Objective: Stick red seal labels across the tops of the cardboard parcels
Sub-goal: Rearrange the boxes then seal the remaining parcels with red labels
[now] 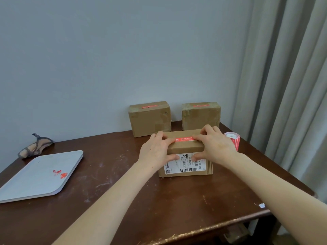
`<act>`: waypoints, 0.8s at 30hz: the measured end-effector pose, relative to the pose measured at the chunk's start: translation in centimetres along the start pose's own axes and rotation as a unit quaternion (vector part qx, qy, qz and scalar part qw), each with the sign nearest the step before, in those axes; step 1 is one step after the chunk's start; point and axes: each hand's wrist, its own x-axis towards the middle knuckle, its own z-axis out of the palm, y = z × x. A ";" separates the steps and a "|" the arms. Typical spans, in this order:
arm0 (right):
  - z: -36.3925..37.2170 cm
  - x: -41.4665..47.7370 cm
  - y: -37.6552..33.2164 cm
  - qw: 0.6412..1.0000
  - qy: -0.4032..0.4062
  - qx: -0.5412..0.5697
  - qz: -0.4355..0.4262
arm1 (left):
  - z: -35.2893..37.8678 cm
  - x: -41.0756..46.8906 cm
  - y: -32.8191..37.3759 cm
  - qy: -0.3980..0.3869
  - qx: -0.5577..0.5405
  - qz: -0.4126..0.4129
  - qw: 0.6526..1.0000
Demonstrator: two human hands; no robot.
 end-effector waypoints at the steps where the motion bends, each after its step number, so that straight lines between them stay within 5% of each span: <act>1: 0.0 0.0 0.0 1.000 0.000 0.002 0.000 | 0.0 0.0 0.0 -0.002 -0.004 -0.002 1.000; 24: 0.0 9.0 1.7 0.999 0.005 0.035 0.021 | 1.3 9.2 -2.1 0.012 -0.080 -0.006 0.997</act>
